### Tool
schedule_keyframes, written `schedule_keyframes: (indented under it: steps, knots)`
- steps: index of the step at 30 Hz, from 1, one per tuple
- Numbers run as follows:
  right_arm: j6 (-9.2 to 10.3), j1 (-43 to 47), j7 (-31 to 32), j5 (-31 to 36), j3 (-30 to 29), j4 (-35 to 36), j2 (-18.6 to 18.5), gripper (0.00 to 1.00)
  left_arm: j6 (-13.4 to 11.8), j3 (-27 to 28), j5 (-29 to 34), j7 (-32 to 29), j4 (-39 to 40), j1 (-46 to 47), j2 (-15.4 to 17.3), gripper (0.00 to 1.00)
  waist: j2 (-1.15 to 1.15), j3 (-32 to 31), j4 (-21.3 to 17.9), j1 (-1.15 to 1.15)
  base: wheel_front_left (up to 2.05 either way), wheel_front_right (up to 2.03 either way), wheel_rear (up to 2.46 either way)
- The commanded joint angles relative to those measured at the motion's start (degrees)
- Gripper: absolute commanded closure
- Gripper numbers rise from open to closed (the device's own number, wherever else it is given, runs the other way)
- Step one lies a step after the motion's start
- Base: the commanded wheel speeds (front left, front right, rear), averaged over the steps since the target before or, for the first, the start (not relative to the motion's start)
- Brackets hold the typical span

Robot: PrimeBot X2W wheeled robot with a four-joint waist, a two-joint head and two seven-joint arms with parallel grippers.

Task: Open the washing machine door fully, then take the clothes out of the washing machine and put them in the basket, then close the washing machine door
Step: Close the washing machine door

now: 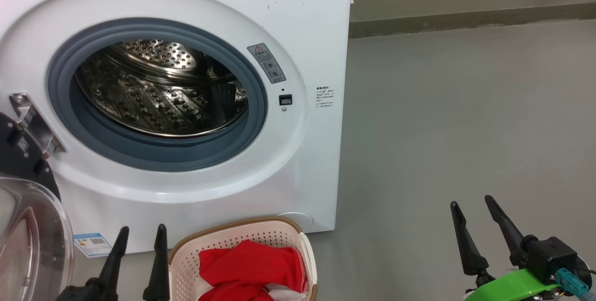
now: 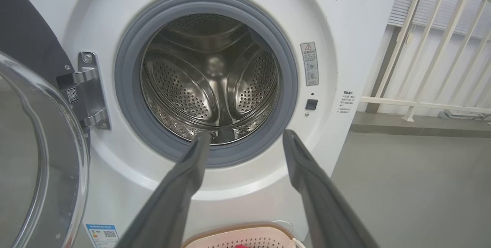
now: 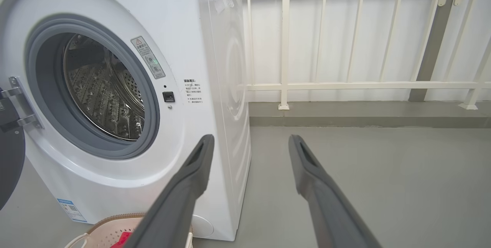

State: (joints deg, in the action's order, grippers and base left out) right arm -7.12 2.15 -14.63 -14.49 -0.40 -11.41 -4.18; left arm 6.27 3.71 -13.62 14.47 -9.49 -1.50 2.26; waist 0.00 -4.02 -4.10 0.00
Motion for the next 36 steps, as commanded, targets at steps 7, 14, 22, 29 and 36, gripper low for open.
schedule_keyframes:
  steps: [7, 14, 22, 29, 36]
  knots:
    - [-0.36, -1.8, -0.4, -0.4, 1.6, 1.0, -1.0, 0.0, 0.8, 1.5, 0.5, 0.5, 3.5, 0.9, 1.2, 0.0, 0.0, 0.3, 0.0, 0.0, 0.0, 0.0, 0.0]
    - [-0.36, -1.9, -0.4, -0.3, 1.6, 1.0, -1.0, 0.0, 0.8, 1.9, 1.6, 0.5, 3.2, 0.9, 1.1, 0.0, 0.0, 0.1, -0.2, 0.0, -0.43, 0.45, -0.02]
    - [-0.36, -1.7, -0.4, -0.4, 1.7, 0.9, -0.8, 0.0, 0.9, 2.0, 1.5, 0.5, 2.4, 1.2, 1.0, 0.0, 0.0, -0.3, 0.0, 0.0, -1.47, 1.49, -0.02]
    - [-0.36, -1.7, -0.4, -0.7, 1.8, 0.8, -0.9, 0.0, 1.1, 1.0, 0.4, 0.5, 2.6, 1.2, 1.3, 0.0, 0.0, -0.4, 0.2, 0.0, -1.75, 1.76, -0.01]
    - [-0.36, -1.7, -0.4, -0.8, 2.1, 0.5, -1.1, 0.0, 1.1, 1.1, 0.9, 0.5, 2.2, 1.2, 1.7, 0.0, 0.0, -0.6, 0.2, 0.0, -0.81, 0.81, 0.0]
